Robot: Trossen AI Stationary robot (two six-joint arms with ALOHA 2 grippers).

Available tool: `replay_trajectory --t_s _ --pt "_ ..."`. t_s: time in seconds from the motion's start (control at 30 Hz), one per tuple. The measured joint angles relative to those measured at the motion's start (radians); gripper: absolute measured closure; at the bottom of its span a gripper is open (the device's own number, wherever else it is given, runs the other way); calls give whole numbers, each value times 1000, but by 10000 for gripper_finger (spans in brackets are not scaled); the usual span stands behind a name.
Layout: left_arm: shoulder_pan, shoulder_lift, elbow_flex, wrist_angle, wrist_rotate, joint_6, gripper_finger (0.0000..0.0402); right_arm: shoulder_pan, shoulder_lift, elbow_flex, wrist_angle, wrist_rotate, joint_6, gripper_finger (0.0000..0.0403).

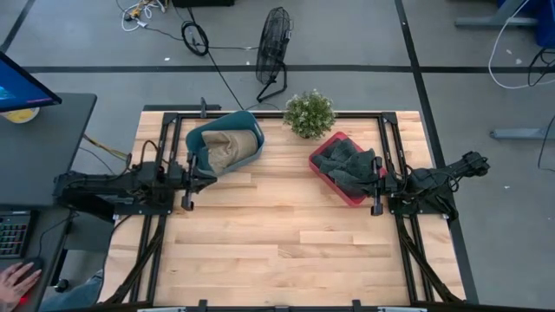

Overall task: Pick & Place hat
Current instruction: Return to home position

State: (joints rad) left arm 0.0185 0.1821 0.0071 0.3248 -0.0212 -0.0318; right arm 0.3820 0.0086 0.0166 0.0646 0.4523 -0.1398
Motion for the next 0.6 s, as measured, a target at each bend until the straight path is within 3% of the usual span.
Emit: replay_trajectory --t_s 0.27,0.6 --pt "0 -86 0 -101 0 27 376 0 0 0 0 0 0 392" --pt "0 -85 0 -152 0 17 376 0 0 0 0 0 0 392"
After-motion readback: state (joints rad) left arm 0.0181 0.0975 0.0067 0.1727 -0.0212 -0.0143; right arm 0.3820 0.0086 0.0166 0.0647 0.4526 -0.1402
